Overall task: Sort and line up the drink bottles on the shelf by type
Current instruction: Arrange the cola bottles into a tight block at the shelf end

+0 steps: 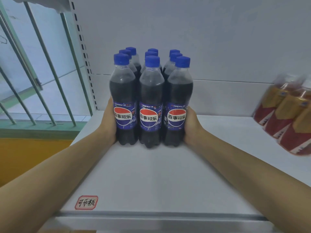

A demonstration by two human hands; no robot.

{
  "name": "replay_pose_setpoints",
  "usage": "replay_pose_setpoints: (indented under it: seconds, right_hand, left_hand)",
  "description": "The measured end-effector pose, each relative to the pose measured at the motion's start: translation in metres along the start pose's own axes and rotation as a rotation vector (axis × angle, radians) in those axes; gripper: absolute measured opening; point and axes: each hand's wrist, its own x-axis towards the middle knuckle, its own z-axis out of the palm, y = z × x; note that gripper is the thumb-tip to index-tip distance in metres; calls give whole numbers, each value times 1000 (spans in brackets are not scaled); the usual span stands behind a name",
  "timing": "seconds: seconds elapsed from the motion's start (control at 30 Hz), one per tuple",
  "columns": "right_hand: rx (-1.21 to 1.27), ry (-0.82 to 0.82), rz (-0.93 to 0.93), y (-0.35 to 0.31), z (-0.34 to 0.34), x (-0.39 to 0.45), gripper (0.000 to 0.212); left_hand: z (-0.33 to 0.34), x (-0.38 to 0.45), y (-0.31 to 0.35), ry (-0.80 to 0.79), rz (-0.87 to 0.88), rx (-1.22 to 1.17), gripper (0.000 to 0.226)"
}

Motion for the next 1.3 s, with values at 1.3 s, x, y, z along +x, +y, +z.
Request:
replay_pose_setpoints:
  seconds: [1.3]
  right_hand:
    - [-518, -380, -301, -6, -37, -11, 96]
  left_hand:
    - [-53, -11, -14, -451, 411, 691, 109]
